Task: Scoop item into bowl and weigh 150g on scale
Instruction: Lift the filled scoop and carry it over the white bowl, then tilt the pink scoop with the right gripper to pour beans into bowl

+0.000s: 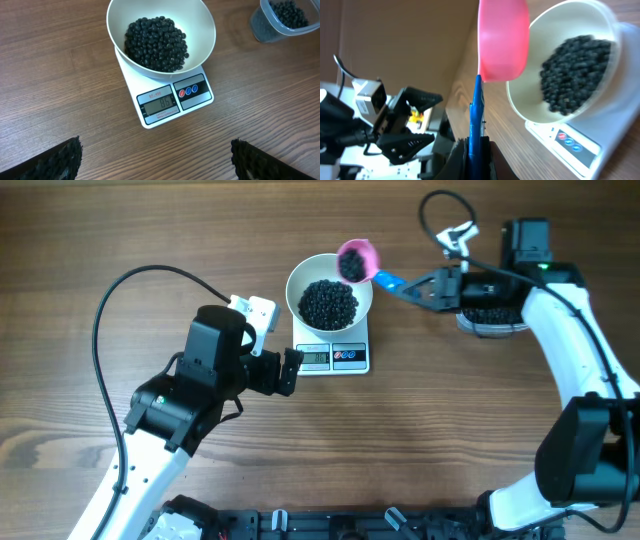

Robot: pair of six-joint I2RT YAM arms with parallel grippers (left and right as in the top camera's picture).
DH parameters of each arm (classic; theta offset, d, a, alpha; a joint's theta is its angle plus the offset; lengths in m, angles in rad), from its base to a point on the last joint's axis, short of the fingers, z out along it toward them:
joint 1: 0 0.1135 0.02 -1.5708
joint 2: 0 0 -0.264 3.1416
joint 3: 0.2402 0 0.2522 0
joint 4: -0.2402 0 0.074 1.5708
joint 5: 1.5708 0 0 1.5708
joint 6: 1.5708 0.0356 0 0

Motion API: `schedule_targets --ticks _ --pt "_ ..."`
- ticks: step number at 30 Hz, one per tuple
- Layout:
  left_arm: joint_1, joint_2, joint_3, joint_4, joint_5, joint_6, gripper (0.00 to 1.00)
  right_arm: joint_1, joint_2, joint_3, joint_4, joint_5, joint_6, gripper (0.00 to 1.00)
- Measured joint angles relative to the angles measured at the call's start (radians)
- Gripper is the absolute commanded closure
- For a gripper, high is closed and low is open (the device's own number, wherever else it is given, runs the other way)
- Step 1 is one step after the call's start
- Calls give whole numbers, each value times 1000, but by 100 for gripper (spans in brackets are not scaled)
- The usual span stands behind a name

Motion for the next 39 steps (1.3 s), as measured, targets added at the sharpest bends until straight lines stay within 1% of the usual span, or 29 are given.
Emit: schedule_targets --ticks 3,8,13,18,27,37,39 --pt "0 0 0 0 0 0 0 94 0 0 45 105 24 96" --pt "0 0 0 0 0 0 0 195 0 0 108 280 31 96" --pt "0 0 0 0 0 0 0 229 0 0 118 460 29 96" --pt "0 0 0 0 0 0 0 232 -4 0 118 532 18 96" --pt "0 0 0 0 0 0 0 308 -125 0 119 746 -51 96" --pt "0 0 0 0 0 0 0 359 -130 0 119 823 -207 96" --pt "0 0 0 0 0 0 0 380 -130 0 119 864 -240 96"
